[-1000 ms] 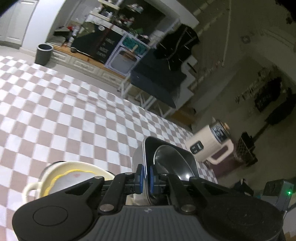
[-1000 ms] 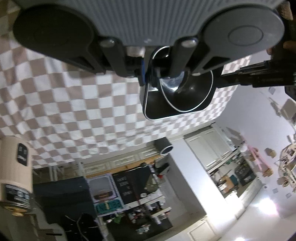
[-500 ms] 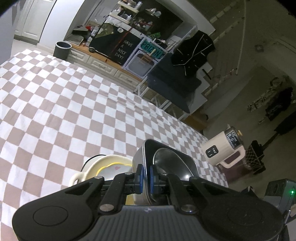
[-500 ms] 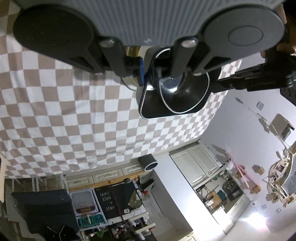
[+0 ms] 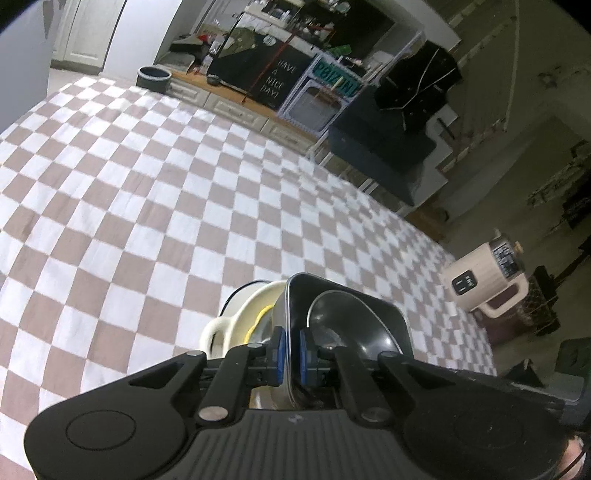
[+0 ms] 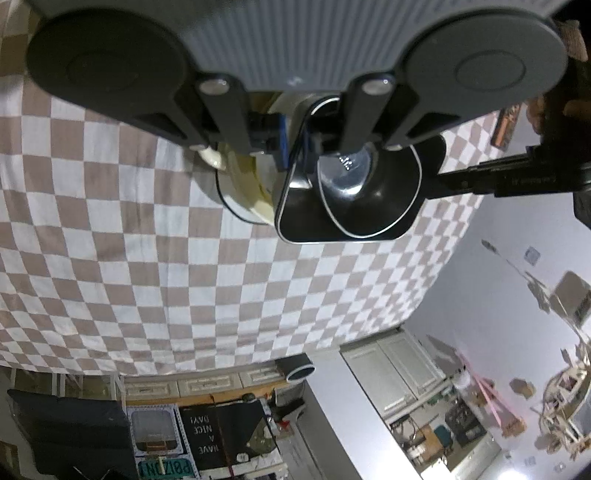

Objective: Organize plates and bowls
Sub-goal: 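Lift the tray stack and carry it over the nested cream bowls, then lower the tray stack onto the yellow-rimmed bowl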

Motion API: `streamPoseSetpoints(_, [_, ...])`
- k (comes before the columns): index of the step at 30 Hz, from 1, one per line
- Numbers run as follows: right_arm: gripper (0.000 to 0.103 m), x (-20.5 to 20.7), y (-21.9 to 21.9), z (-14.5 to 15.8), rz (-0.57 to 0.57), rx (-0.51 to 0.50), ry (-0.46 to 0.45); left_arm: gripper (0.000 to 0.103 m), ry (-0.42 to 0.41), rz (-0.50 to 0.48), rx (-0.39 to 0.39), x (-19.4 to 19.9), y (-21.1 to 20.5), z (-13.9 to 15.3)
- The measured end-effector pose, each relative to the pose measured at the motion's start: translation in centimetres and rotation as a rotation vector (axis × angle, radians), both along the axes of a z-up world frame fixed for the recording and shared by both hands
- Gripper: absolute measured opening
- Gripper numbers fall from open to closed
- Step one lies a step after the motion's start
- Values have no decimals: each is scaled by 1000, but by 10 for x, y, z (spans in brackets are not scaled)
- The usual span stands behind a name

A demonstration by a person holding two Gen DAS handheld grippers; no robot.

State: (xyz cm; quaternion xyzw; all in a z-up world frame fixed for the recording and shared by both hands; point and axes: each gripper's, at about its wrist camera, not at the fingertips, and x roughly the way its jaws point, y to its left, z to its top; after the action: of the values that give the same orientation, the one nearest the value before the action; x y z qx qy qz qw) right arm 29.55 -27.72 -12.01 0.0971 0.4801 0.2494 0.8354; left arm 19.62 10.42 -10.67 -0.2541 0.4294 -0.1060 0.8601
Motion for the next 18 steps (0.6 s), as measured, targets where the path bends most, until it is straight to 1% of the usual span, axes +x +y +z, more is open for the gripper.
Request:
streamPoseSetpoints(4, [10,-1,-6,1,7,3,11,7,27,-12,14,1,0,-9])
streamPoseSetpoints(14, [11,-1,8,-9,18,-48,32,7,52,-30,60,7,-9,-17])
streamPoseSetpoints(18, [11,1,11,-14,16,-56,39,7,49,-24,51,7,-8,-17])
